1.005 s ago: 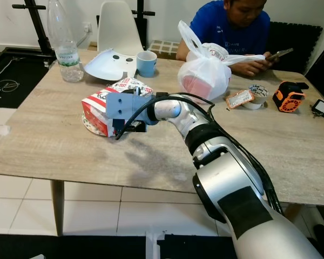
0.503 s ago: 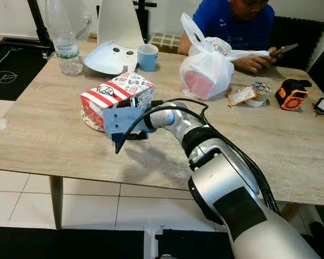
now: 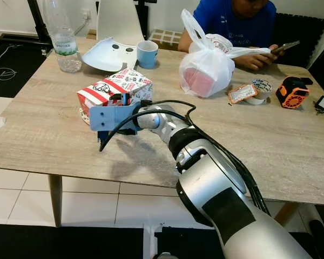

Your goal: Restocking fridge

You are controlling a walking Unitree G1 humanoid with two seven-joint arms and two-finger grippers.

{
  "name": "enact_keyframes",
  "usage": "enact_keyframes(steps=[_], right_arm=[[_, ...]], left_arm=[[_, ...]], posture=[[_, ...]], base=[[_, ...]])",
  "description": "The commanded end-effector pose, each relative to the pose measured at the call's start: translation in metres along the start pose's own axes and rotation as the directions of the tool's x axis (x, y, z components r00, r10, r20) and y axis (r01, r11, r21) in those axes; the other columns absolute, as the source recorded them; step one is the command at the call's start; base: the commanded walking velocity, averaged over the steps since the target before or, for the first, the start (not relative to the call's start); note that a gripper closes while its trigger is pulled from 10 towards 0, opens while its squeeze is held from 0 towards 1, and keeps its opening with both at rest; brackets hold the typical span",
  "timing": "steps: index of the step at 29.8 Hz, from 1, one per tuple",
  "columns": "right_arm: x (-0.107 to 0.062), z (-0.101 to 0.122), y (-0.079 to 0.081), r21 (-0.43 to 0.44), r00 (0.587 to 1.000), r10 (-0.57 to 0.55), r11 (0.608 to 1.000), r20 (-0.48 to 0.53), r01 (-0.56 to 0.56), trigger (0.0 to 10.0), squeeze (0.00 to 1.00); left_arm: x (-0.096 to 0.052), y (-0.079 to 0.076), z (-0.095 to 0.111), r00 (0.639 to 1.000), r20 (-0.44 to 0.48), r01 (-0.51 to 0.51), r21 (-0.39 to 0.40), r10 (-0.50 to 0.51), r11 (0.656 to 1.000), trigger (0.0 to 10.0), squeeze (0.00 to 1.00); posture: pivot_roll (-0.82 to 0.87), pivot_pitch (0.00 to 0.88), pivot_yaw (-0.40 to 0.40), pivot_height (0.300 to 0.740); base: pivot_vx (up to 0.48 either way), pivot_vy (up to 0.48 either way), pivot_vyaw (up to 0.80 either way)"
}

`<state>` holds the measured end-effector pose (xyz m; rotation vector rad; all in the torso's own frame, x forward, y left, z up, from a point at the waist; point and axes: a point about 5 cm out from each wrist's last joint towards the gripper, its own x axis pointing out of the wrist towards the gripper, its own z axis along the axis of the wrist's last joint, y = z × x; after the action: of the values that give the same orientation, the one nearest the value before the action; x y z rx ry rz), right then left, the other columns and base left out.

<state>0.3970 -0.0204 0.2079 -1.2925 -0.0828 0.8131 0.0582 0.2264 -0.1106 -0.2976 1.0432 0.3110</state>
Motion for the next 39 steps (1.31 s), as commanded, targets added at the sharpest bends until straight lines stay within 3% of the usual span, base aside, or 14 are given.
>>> enact_keyframes(steps=[1,13,25,26,35,39], right_arm=[[0.0,-0.005,0.0,-0.035,0.999,-0.007,0.999,-0.045,0.005,0.0,0.0],[-0.004,-0.01,-0.009,-0.053,0.996,-0.043,0.998,-0.078,0.039,0.0,0.0],[-0.01,-0.001,-0.03,-0.035,0.995,-0.099,0.994,0.006,0.099,0.0,0.0],[-0.015,0.001,-0.041,-0.024,0.99,-0.133,0.991,0.047,0.134,0.0,0.0],[-0.037,-0.004,-0.074,-0.033,0.973,-0.196,0.979,0.122,0.202,0.0,0.0],[-0.056,-0.025,-0.085,-0.062,0.971,-0.202,0.975,0.129,0.211,0.0,0.0]], left_arm=[[-0.003,0.001,-0.01,1.0,-0.025,-0.005,-0.011,0.005,1.0,10.0,0.0],[-0.003,0.0,-0.01,1.0,-0.028,-0.006,-0.012,0.006,1.0,10.0,0.0],[0.002,-0.004,0.002,1.0,0.002,0.001,-0.017,-0.001,1.0,10.0,0.0],[0.004,-0.004,0.012,0.999,0.036,-0.003,-0.038,0.004,0.999,10.0,0.0],[0.01,0.001,0.049,0.987,0.158,-0.011,-0.102,0.027,0.995,10.0,0.0],[0.013,-0.001,0.074,0.972,0.233,0.008,-0.125,0.021,0.992,10.0,0.0]], posture=[[0.13,0.123,-0.124,0.74],[0.12,0.114,-0.125,0.74],[0.11,0.097,-0.122,0.74],[0.11,0.09,-0.121,0.74],[0.1,0.073,-0.129,0.74],[0.1,0.06,-0.136,0.74]], base=[[0.0,0.0,0.0],[0.0,0.0,0.0],[0.0,0.0,0.0],[0.0,0.0,0.0],[0.0,0.0,0.0],[0.0,0.0,0.0]])
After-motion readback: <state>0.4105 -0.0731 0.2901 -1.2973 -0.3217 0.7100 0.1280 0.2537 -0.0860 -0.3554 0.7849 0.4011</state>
